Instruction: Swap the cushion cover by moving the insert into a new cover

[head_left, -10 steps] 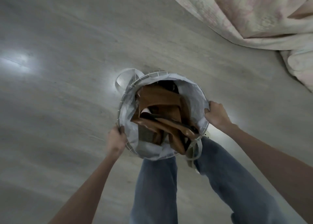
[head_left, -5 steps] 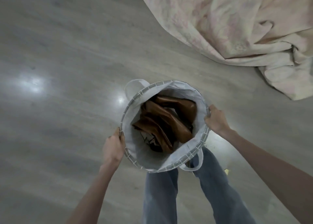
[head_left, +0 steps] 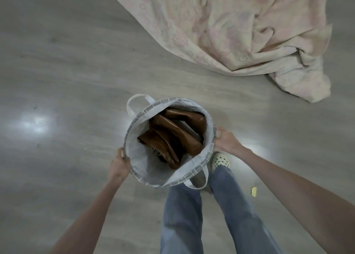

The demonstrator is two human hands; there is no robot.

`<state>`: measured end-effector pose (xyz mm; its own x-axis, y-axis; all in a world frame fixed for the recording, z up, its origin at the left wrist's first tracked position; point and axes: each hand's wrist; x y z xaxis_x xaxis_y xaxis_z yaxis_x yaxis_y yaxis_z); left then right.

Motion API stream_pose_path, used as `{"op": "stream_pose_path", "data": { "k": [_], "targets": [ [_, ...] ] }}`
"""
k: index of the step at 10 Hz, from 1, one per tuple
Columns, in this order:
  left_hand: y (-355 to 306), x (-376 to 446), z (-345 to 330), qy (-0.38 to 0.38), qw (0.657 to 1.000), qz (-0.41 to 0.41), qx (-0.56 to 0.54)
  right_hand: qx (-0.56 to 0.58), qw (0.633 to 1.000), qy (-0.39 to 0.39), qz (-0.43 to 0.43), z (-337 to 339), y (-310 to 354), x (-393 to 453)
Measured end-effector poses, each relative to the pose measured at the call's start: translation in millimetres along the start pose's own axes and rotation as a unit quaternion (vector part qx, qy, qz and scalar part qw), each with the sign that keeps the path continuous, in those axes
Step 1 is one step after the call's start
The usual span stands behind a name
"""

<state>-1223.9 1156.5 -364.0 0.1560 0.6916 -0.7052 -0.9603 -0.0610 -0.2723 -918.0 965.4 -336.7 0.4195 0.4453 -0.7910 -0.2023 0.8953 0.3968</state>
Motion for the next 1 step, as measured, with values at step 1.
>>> {"op": "stream_pose_path", "data": {
  "k": [1],
  "targets": [
    [-0.2, -13.2, -14.0, 0.06, 0.998, 0.02, -0.032, 0.02, 0.999, 0.032, -0.031, -2.0, -13.0, -16.8]
  ]
}}
Point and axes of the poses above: each hand's wrist, its own x-axis towards the middle knuckle, its own z-axis out of the back of the hand, y = z × x, and after that the axes turned 1 degree about y, right-handed
